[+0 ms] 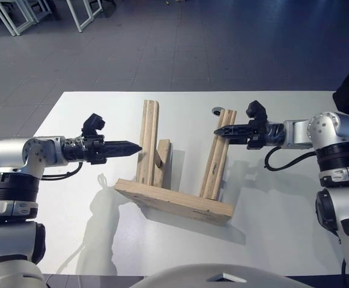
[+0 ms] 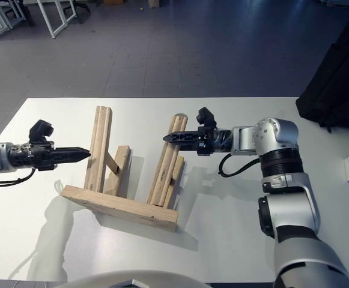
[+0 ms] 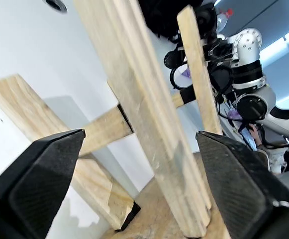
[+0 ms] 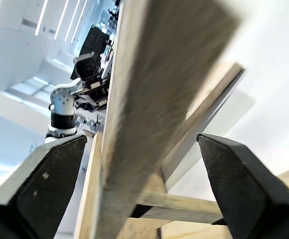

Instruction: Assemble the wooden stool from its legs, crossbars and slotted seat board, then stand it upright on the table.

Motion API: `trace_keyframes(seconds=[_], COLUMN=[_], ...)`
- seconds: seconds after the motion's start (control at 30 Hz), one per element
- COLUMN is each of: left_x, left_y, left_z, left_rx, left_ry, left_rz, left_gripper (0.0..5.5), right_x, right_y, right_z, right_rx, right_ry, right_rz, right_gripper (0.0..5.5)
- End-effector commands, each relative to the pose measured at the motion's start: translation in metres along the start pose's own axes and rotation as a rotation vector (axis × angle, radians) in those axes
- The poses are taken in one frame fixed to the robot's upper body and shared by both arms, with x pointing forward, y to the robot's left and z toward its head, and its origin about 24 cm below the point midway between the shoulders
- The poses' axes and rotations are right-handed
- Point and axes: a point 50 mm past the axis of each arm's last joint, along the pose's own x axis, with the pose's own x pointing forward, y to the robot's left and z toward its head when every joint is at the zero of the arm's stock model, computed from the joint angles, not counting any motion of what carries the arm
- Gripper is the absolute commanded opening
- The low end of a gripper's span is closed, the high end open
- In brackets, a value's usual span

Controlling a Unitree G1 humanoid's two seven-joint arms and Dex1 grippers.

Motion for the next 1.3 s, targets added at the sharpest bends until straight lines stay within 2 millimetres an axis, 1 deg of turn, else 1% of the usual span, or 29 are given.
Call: trace_keyframes(seconds=[0.03, 0.1, 0.17, 0.2, 0.23, 0.27, 0.3, 0.33, 0.37, 0.4, 0.47, 0.53, 0.57, 0.63, 0.73, 0.87, 0.97, 1.07, 1.13, 1.17, 1.2, 1.23, 1.3], left_x=[-0.024, -0.035, -0.050, -0.058, -0.068, -0.074, -0.075, -0.073, -0.068, -0.064, -0.056, -0.047, -0.043, -0.037, -0.027, -0.012, -0.008, -0.003, -0.001, 0.000, 0.000, 0.000, -0.001], left_y=[-0.003, -0.003, -0.006, -0.008, -0.010, -0.012, -0.015, -0.019, -0.029, -0.038, -0.047, -0.045, -0.045, -0.046, -0.039, -0.037, -0.033, -0.033, -0.033, -0.034, -0.035, -0.038, -0.045], left_z=[0.007, 0.007, -0.003, -0.013, -0.027, -0.039, -0.049, -0.056, -0.069, -0.081, -0.094, -0.095, -0.094, -0.093, -0.091, -0.097, -0.095, -0.093, -0.092, -0.093, -0.092, -0.092, -0.090], left_rx=[0.011, 0.029, 0.066, 0.100, 0.168, 0.226, 0.328, 0.415, 0.411, 0.413, 0.464, 0.573, 0.654, 0.750, 0.839, 0.800, 0.779, 0.756, 0.734, 0.695, 0.658, 0.611, 0.540], left_ry=[-0.120, -0.160, -0.153, -0.116, -0.046, 0.031, 0.100, 0.133, 0.160, 0.196, 0.237, 0.247, 0.246, 0.241, 0.212, 0.185, 0.159, 0.130, 0.123, 0.128, 0.127, 0.121, 0.111], left_rz=[0.030, 0.065, 0.132, 0.202, 0.322, 0.417, 0.505, 0.531, 0.465, 0.405, 0.351, 0.361, 0.354, 0.336, 0.341, 0.245, 0.237, 0.219, 0.196, 0.176, 0.158, 0.129, 0.063], left_gripper=[4.12, 4.12, 4.12, 4.12, 4.12, 4.12, 4.12, 4.12, 4.12, 4.32, 4.63, 4.63, 4.63, 4.63, 4.63, 4.63, 4.63, 4.63, 4.63, 4.63, 4.66, 4.50, 4.16], right_x=[-0.020, -0.031, -0.051, -0.062, -0.073, -0.080, -0.084, -0.085, -0.084, -0.083, -0.081, -0.080, -0.078, -0.075, -0.062, -0.036, -0.018, -0.004, 0.004, 0.006, 0.008, 0.009, 0.006], right_y=[0.008, 0.010, 0.013, 0.014, 0.012, 0.010, 0.008, 0.009, 0.013, 0.018, 0.026, 0.031, 0.033, 0.036, 0.040, 0.050, 0.056, 0.061, 0.062, 0.062, 0.060, 0.057, 0.046], right_z=[0.016, 0.018, 0.014, 0.008, -0.005, -0.020, -0.042, -0.062, -0.086, -0.104, -0.124, -0.131, -0.134, -0.136, -0.137, -0.146, -0.146, -0.147, -0.149, -0.149, -0.150, -0.150, -0.148], right_rx=[-0.082, -0.106, -0.150, -0.217, -0.340, -0.466, -0.585, -0.629, -0.635, -0.664, -0.733, -0.781, -0.802, -0.826, -0.834, -0.792, -0.733, -0.685, -0.669, -0.663, -0.661, -0.663, -0.665], right_ry=[-0.075, -0.111, -0.134, -0.124, -0.087, -0.014, 0.113, 0.225, 0.351, 0.464, 0.622, 0.703, 0.726, 0.755, 0.716, 0.620, 0.524, 0.460, 0.416, 0.399, 0.387, 0.384, 0.388], right_rz=[-0.016, -0.032, -0.087, -0.153, -0.272, -0.379, -0.458, -0.475, -0.439, -0.405, -0.349, -0.312, -0.298, -0.270, -0.246, -0.210, -0.175, -0.137, -0.140, -0.150, -0.167, -0.191, -0.242], right_gripper=[4.07, 4.07, 4.07, 4.07, 4.07, 4.07, 4.07, 4.07, 4.07, 4.09, 4.09, 4.09, 4.09, 4.09, 4.09, 4.09, 4.09, 4.09, 4.09, 4.09, 3.88, 3.74, 3.29])
